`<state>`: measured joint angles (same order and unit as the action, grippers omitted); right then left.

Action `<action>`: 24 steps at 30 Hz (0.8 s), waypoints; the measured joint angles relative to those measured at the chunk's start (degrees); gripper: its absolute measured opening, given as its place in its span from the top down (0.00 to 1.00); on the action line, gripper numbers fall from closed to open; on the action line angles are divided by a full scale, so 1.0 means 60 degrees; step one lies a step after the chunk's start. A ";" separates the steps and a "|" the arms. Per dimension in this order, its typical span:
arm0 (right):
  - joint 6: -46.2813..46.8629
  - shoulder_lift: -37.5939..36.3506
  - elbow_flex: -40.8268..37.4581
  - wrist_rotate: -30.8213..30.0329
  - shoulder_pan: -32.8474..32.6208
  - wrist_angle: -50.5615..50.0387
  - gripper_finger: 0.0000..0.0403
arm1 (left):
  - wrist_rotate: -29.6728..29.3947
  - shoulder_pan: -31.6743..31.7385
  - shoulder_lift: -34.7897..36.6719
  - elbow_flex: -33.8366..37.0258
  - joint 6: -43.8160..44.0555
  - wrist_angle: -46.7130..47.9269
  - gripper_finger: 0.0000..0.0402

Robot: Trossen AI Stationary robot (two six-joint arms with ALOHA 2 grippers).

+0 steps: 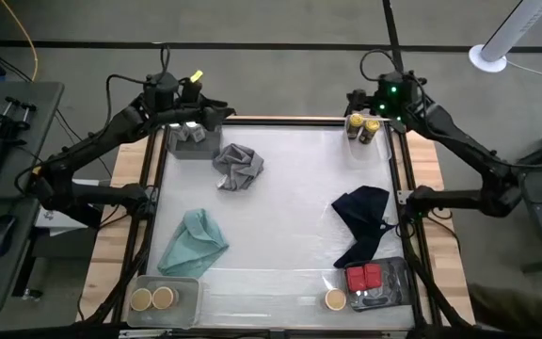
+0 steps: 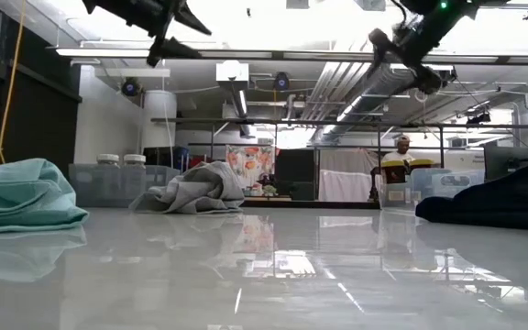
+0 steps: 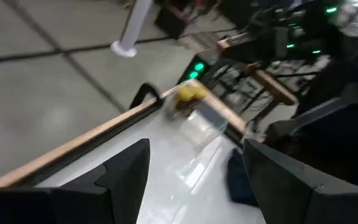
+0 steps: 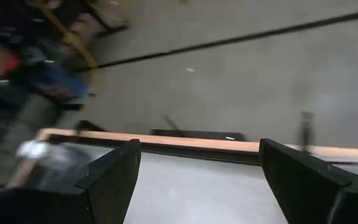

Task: Sort spices by type
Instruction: Put the brown seasoning bottle into the gray bin

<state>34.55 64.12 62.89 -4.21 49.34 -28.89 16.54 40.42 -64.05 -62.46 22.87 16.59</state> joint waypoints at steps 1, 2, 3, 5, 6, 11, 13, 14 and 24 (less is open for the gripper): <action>0.0098 0.0001 0.0000 -0.0003 -0.0282 0.0213 0.20 | 0.0048 -0.0121 0.0000 0.0000 -0.0106 -0.0213 0.39; 0.0217 0.0029 0.0000 -0.0015 -0.0566 0.0437 0.20 | 0.0146 -0.0256 0.0000 0.0000 -0.0253 -0.0423 0.39; 0.0248 0.0084 0.0000 -0.0014 -0.0857 0.0724 0.20 | 0.0259 -0.0403 0.0000 0.0000 -0.0442 -0.0627 0.39; 0.0322 0.0252 0.0000 0.0100 -0.1455 0.1286 0.20 | 0.0441 -0.0799 0.0000 0.0000 -0.0952 -0.0869 0.39; 0.0362 0.0344 0.0000 0.0284 -0.1745 0.1518 0.20 | 0.0577 -0.1027 0.0000 0.0000 -0.1275 -0.0871 0.39; 0.0270 0.0715 0.0000 0.1897 -0.3118 0.2434 0.20 | 0.1197 -0.2191 0.0000 0.0000 -0.2310 -0.0779 0.39; 0.0506 0.0761 0.0000 0.2325 -0.3678 0.2417 0.20 | 0.1348 -0.2606 0.0000 0.0000 -0.2596 -0.0742 0.39; 0.0765 0.0761 0.0000 0.2381 -0.3991 0.2313 0.20 | 0.1403 -0.2791 0.0000 0.0000 -0.2669 -0.0733 0.39; 0.3536 0.0765 0.0000 0.2193 -0.7875 -0.0100 0.20 | 0.1422 -0.3673 -0.0016 0.0000 -0.3435 -0.0704 0.39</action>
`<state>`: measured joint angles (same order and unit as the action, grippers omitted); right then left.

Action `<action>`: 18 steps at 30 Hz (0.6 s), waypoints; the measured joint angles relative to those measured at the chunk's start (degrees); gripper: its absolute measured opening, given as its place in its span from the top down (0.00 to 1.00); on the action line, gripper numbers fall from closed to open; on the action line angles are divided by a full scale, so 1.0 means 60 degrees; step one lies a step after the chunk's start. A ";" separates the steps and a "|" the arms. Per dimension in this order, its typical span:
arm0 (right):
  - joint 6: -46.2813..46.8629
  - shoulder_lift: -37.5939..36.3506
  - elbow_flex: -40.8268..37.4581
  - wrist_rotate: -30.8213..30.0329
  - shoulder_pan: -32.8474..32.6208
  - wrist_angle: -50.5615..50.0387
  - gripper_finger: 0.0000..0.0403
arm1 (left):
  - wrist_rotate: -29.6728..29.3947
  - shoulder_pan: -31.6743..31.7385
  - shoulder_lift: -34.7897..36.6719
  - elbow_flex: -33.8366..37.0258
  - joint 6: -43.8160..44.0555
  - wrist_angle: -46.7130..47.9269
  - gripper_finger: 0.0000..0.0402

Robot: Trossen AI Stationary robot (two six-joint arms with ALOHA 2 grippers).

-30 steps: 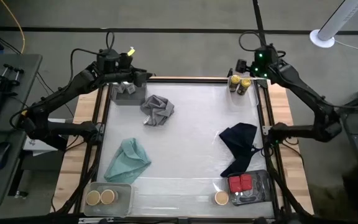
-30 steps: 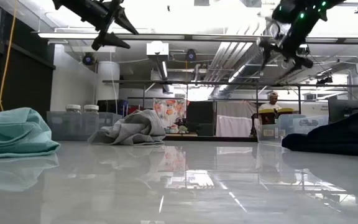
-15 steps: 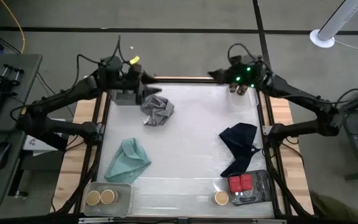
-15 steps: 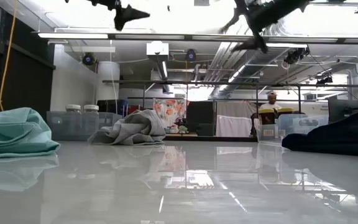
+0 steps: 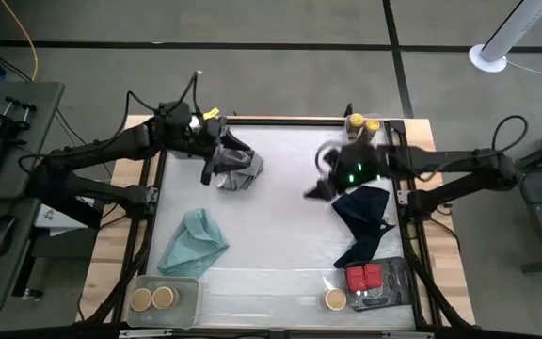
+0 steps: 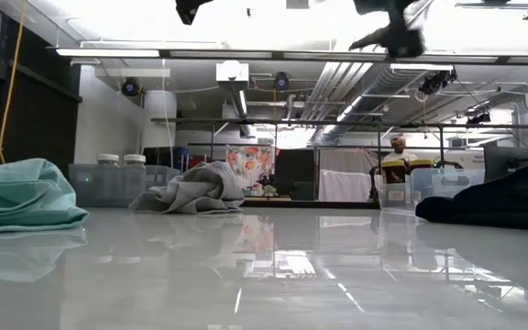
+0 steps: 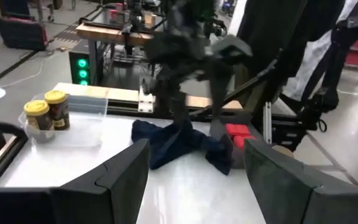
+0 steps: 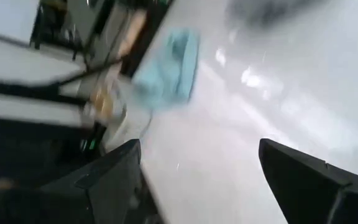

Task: Sort spices by type
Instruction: Put the brown seasoning bottle into the gray bin

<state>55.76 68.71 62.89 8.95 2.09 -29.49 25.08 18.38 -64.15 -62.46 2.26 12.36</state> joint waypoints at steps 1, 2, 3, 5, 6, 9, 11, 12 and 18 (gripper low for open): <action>0.0315 0.0000 0.0000 -0.0056 -0.0401 -0.0108 0.20 | 0.0001 -0.0025 -0.0024 0.0000 0.0023 -0.0031 0.39; 0.0533 0.0000 0.0000 -0.0161 -0.0805 -0.0185 0.21 | 0.0000 -0.0030 -0.0050 0.0000 0.0156 -0.0055 0.39; 0.0714 0.0000 0.0000 -0.0315 -0.1192 -0.0207 0.21 | -0.0012 -0.0030 -0.0077 0.0003 0.0374 -0.0048 0.39; 0.0968 0.0000 0.0000 -0.0718 -0.1958 -0.0191 0.24 | -0.0028 -0.0108 -0.0150 0.0004 0.0843 -0.0053 0.39; 0.1022 0.0000 0.0000 -0.0933 -0.2338 -0.0194 0.27 | -0.0038 -0.0166 -0.0197 0.0004 0.1050 -0.0052 0.39; 0.1136 0.0126 0.0004 -0.1387 -0.3374 -0.0189 0.37 | -0.0292 -0.0507 -0.0374 0.0004 0.1613 -0.0054 0.39; 0.1136 0.0330 0.0004 -0.1494 -0.4060 -0.0161 0.46 | -0.0976 -0.0874 -0.0545 0.0004 0.1874 -0.0052 0.39; 0.1130 0.0458 0.0004 -0.1486 -0.4405 -0.0103 0.52 | -0.1457 -0.1107 -0.0659 0.0004 0.1965 -0.0055 0.39; 0.0212 0.1609 0.0004 -0.1223 -0.6207 0.0792 0.95 | -0.4587 -0.2781 -0.1612 0.0007 0.2907 -0.0028 0.49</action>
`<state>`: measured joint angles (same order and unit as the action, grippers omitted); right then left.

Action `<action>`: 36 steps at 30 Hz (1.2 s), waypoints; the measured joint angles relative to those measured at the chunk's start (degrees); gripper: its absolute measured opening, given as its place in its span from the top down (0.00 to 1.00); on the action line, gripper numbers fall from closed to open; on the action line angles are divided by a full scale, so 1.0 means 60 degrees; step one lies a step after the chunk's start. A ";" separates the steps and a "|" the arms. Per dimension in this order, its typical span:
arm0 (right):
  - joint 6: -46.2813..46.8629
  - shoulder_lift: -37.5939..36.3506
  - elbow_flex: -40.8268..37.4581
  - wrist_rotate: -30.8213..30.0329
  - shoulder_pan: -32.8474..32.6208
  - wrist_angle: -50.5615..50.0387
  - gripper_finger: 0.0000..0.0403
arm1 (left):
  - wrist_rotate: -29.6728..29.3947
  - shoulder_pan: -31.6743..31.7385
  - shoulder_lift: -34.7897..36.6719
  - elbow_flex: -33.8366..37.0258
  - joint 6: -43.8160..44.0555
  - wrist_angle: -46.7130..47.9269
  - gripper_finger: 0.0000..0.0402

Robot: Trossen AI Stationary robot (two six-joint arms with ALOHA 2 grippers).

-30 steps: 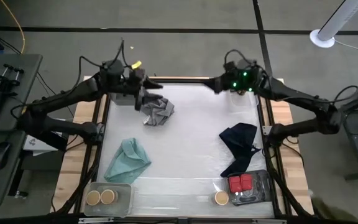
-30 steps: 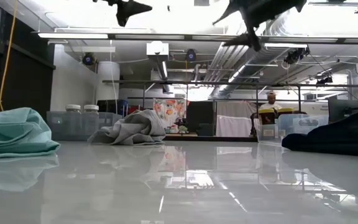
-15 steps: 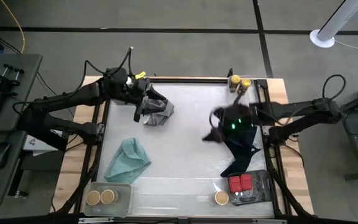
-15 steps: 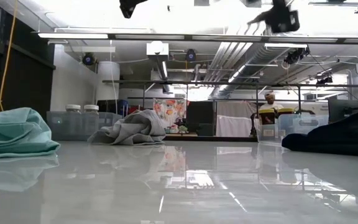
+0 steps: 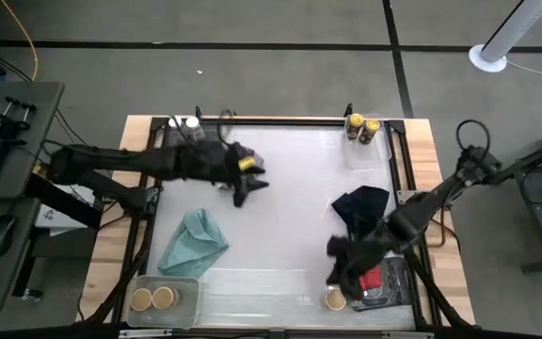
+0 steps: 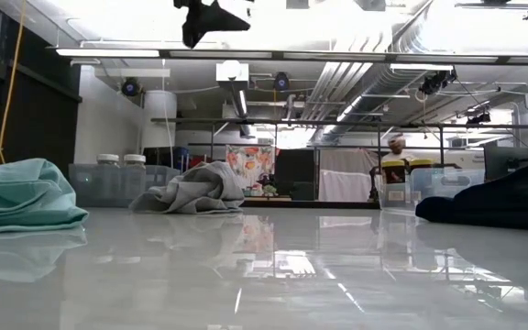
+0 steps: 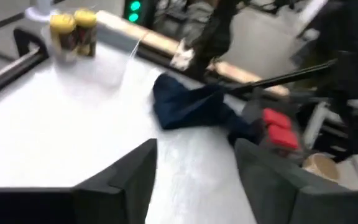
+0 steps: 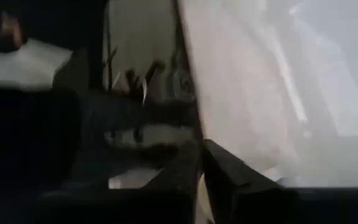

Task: Sort spices by type
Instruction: Put the brown seasoning bottle into the gray bin

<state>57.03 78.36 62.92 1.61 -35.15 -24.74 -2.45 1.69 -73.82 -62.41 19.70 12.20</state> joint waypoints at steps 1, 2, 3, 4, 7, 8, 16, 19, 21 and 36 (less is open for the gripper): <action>-0.0031 0.0220 0.0000 0.0148 -0.0181 0.0245 0.97 | -0.0439 -0.0302 -0.0180 0.0000 0.0189 -0.0021 0.53; 0.0065 0.0423 0.0000 0.0294 -0.0320 0.0541 0.96 | -0.0800 -0.0596 -0.0356 0.0000 0.0410 -0.0066 0.58; 0.0194 0.0598 0.0000 0.0402 -0.0448 0.0840 0.96 | -0.1056 -0.0891 -0.0526 0.0002 0.0610 -0.0136 0.64; 0.0226 0.0753 0.0000 0.0518 -0.0584 0.1106 0.97 | -0.1203 -0.1148 -0.0680 0.0004 0.0746 -0.0281 0.71; 0.0189 0.1144 0.0150 0.0379 -0.0955 0.1248 0.99 | -0.1475 -0.1817 -0.1070 0.0004 0.1095 -0.0811 0.94; 0.0174 0.1278 0.0271 0.0228 -0.1038 0.1000 0.99 | -0.1518 -0.1981 -0.1177 0.0004 0.1217 -0.0988 0.96; -0.0111 0.2729 0.1870 0.0182 -0.1163 -0.2289 1.00 | -0.1812 -0.2535 -0.1496 0.0004 0.1384 -0.1031 1.00; -0.0529 0.3221 0.2587 0.0323 -0.1170 -0.2882 1.00 | -0.1812 -0.2549 -0.1493 0.0004 0.1192 -0.1032 1.00; -0.0718 0.3573 0.2945 0.0499 -0.1170 -0.3354 1.00 | -0.1816 -0.2546 -0.1493 0.0004 0.1118 -0.1033 1.00; -0.2406 0.4336 0.3628 -0.0159 -0.0791 -0.4875 1.00 | -0.1849 -0.3132 -0.0925 0.0002 0.1152 0.0595 1.00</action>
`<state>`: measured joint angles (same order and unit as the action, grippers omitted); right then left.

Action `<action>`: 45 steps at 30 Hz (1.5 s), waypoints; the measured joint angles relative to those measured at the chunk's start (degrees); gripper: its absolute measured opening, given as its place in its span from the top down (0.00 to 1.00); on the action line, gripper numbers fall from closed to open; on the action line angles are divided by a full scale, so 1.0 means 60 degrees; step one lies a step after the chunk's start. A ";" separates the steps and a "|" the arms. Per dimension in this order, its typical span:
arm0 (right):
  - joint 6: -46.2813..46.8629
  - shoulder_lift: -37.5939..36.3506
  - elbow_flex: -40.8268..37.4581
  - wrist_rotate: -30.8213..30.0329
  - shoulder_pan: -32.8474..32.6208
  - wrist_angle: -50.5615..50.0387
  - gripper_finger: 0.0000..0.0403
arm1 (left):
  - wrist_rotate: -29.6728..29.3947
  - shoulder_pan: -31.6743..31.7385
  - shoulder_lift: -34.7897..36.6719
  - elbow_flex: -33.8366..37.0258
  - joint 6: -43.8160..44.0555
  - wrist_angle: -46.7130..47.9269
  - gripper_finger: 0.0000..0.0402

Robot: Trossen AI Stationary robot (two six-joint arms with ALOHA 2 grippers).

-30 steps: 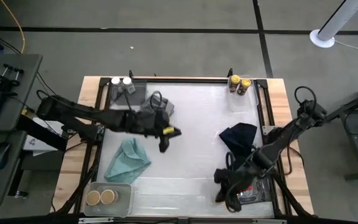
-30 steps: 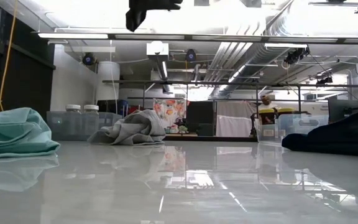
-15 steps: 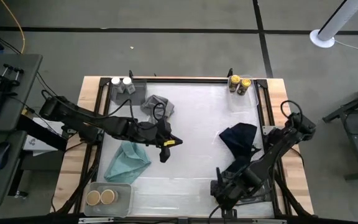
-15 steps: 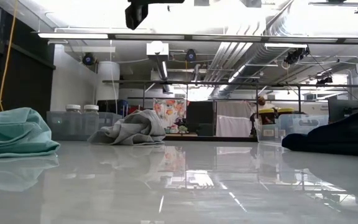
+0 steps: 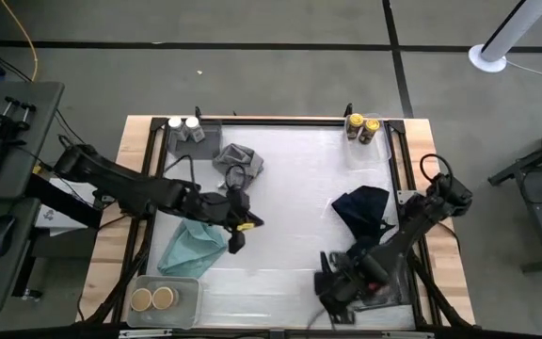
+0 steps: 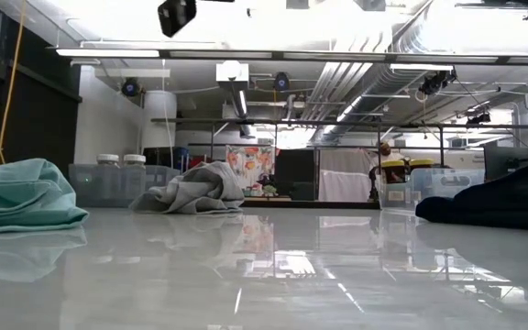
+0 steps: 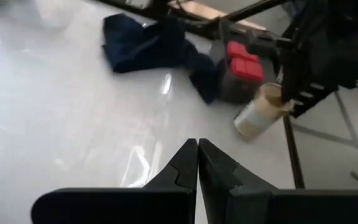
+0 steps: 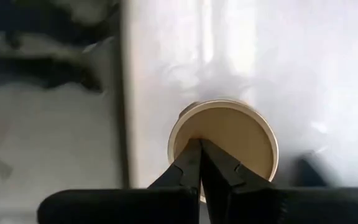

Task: Sort spices by type
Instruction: Put the brown seasoning bottle into the gray bin

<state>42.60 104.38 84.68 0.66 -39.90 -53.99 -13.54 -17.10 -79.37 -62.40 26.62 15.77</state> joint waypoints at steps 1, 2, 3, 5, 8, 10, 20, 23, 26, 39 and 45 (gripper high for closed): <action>-0.0156 0.0004 0.0000 -0.0292 0.0183 -0.0002 1.00 | -0.0095 -0.0004 0.0212 -0.0002 0.0028 0.0319 1.00; -0.0369 0.0007 0.0000 -0.0548 0.0376 0.0005 1.00 | -0.0242 -0.0014 0.0431 -0.0002 0.0046 0.0578 1.00; -0.0614 0.0007 -0.0007 -0.0722 0.0557 0.0025 1.00 | -0.0439 -0.0036 0.0698 0.0001 0.0037 0.0834 1.00; -0.1248 0.0018 -0.0018 -0.1011 0.0939 0.0209 1.00 | -0.0940 -0.0036 0.1195 0.0000 0.0010 0.1230 1.00; -0.2384 0.0038 -0.0044 -0.1352 0.1580 0.0861 1.00 | -0.1538 -0.0038 0.1911 0.0000 -0.0119 0.1708 1.00; -0.3154 0.0078 -0.0057 -0.1465 0.2094 0.1496 1.00 | -0.1836 -0.0040 0.2333 -0.0001 -0.0117 0.1962 1.00; -0.5098 0.1265 -0.0071 -0.1263 0.4418 0.6163 1.00 | -0.2598 -0.0040 0.3335 -0.0002 -0.0048 0.2639 1.00; -0.4257 0.1223 -0.0058 -0.0855 0.4823 0.6988 1.00 | -0.2598 -0.0040 0.3365 -0.0002 -0.0048 0.2707 1.00; -0.4135 0.0544 0.0151 -0.0851 0.4966 0.6516 1.00 | -0.2595 -0.0039 0.3362 -0.0002 -0.0197 0.2699 1.00; -0.1904 -0.2685 -0.0048 -0.3526 0.3627 0.0628 1.00 | 0.0304 0.1419 0.2556 -0.0013 -0.0812 0.2466 0.66; 0.0980 -0.3296 -0.0681 -0.4665 0.2123 -0.0397 1.00 | 0.2447 0.2081 0.1408 -0.0429 -0.0933 0.3561 0.31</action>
<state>48.48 84.60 80.60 -27.34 -27.16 -56.37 1.15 -4.62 -70.92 -64.97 21.02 37.13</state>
